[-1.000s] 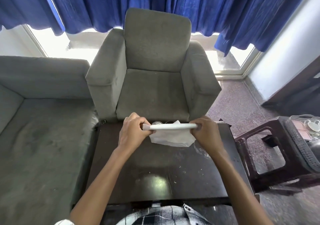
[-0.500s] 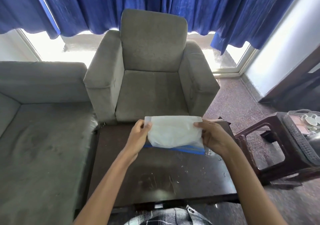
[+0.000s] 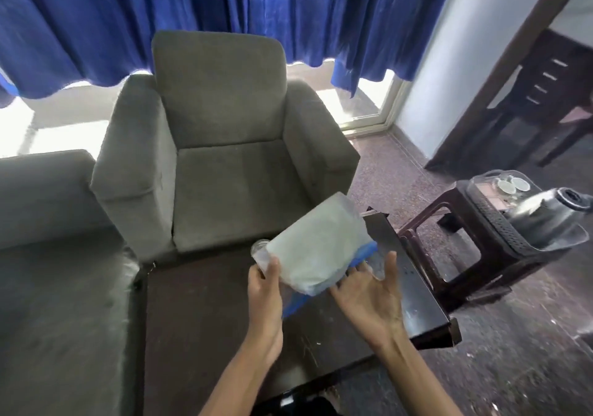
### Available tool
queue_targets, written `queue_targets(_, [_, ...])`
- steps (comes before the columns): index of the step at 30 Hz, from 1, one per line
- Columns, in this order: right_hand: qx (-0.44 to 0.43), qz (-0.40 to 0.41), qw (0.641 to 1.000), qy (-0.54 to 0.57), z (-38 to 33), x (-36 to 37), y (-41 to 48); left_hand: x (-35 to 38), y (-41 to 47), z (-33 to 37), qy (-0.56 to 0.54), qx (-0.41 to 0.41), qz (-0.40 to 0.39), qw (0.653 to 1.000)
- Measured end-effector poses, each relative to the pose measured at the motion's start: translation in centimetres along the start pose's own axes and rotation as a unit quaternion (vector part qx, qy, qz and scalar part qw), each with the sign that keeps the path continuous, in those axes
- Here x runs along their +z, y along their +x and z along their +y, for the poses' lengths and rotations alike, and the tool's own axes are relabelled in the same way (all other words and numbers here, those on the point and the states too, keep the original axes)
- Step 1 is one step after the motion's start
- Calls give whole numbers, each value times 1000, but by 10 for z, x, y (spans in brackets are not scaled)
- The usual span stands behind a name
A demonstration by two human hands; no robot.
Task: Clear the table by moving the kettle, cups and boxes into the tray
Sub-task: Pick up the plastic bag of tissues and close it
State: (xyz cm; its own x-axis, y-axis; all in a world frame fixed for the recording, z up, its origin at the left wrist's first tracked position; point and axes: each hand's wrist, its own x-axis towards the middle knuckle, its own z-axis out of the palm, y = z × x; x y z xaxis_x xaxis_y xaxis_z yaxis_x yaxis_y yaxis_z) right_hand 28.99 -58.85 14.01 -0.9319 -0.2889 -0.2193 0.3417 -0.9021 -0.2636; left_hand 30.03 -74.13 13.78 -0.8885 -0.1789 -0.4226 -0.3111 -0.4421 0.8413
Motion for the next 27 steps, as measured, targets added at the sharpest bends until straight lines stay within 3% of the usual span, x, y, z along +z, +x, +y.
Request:
queue_targets(3, [-36, 47, 998, -36, 2, 3, -2, 5, -2, -13, 11, -3, -70, 997])
queue_targets(5, [-40, 71, 995, -57, 3, 4, -5, 5, -3, -22, 78, -28, -103, 991])
queue_targets(12, [-57, 215, 966, -132, -20, -17, -26, -5, 1, -11, 123, -182, -194, 956])
queue_targets(17, [-87, 232, 943, -221, -52, -26, -49, 64, 12, -7, 187, -157, -233, 941])
queue_targets(24, [-145, 260, 929, -219, -130, -49, -93, 174, -18, -66, 207, -97, -239, 944])
queue_targets(27, [-174, 311, 896, -265, -179, -66, -117, 220, -29, -95, 219, -86, -233, 944])
